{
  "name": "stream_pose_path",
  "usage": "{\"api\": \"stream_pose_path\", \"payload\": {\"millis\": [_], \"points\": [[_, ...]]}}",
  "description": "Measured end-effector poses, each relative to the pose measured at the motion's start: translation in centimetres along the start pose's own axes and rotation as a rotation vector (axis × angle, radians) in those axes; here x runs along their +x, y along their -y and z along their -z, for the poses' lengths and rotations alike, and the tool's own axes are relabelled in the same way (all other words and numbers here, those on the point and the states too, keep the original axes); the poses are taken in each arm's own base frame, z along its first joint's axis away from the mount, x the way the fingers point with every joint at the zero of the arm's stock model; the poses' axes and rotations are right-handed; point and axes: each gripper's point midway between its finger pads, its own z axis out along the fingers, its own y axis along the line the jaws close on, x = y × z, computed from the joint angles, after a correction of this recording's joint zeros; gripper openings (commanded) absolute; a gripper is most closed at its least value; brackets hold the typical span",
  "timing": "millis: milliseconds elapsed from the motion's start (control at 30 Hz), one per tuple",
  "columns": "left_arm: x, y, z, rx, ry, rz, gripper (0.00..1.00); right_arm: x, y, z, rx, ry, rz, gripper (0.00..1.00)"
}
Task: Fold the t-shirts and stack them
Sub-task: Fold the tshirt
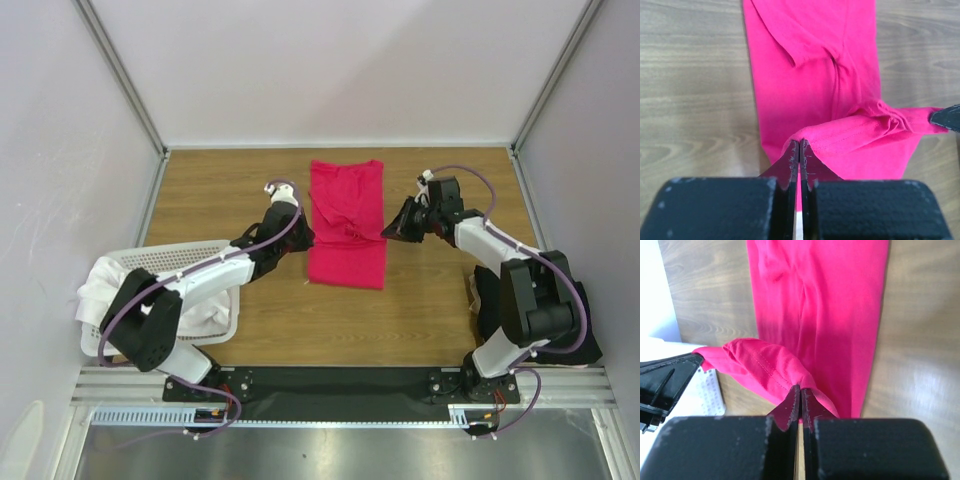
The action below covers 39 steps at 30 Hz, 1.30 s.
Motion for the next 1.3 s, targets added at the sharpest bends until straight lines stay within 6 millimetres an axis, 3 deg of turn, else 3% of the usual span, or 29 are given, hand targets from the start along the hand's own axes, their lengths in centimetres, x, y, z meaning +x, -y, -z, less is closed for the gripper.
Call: {"api": "stream_pose_path", "payload": {"millis": [433,700,1300], "points": [[1.2,-2.3,-2.9,-0.058,-0.033,0.013,0.0,-0.9,1.6,-2.6,0.011,-0.006,-0.004,0.0],[0.3,-1.9,-4.4,-0.051,-0.017,0.021,0.0,-2.1,2.7,-3.8,0.024,0.001,-0.022,0.0],[0.6,-2.5,-7.1,-0.075,-0.036,0.018,0.0,-4.0,3.6,-5.9,0.038,0.005,-0.024,0.0]]}}
